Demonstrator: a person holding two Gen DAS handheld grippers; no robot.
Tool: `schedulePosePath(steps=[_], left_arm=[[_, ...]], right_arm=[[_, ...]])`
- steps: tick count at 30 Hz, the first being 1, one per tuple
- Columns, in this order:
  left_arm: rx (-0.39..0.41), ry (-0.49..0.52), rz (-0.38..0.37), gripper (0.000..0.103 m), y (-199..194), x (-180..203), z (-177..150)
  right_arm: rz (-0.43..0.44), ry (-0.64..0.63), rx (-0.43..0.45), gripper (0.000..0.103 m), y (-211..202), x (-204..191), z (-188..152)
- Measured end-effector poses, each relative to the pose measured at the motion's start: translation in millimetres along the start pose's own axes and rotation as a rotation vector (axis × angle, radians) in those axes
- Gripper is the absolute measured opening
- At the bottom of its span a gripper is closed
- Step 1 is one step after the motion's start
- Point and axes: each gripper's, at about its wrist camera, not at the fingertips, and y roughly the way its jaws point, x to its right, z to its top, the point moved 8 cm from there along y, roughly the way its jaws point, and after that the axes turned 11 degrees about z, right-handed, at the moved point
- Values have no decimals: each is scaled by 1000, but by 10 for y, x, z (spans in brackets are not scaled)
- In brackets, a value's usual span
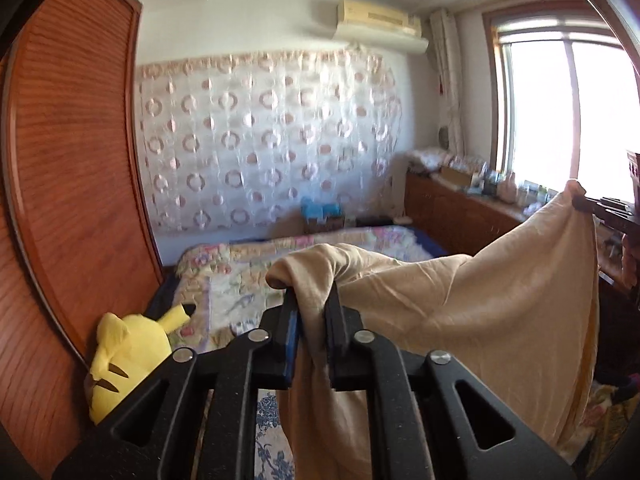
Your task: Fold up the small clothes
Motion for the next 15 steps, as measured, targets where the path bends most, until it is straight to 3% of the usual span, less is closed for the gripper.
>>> schedulePosePath(steps=[2, 3, 4, 6, 10, 13, 15], left_arm=[[-94, 33, -5, 30, 583, 52, -276], [-136, 46, -18, 36, 782, 108, -407], [-187, 57, -27, 43, 1037, 133, -592], [-234, 66, -36, 45, 1223, 215, -800], [-287, 97, -76, 74, 1320, 391, -1134], [-321, 116, -111, 79, 1294, 520, -1329], [-341, 125, -132, 81, 1236, 593, -1448]], right_arm=[[-25, 29, -108, 13, 648, 122, -330], [-55, 34, -174, 23, 939, 171, -513], [-93, 49, -236, 26, 1195, 231, -718], [-104, 100, -327, 27, 1550, 326, -1122], [-62, 154, -378, 31, 1777, 307, -1626], [-34, 132, -408, 32, 1787, 272, -1877], [2, 151, -405, 39, 1751, 336, -1947]])
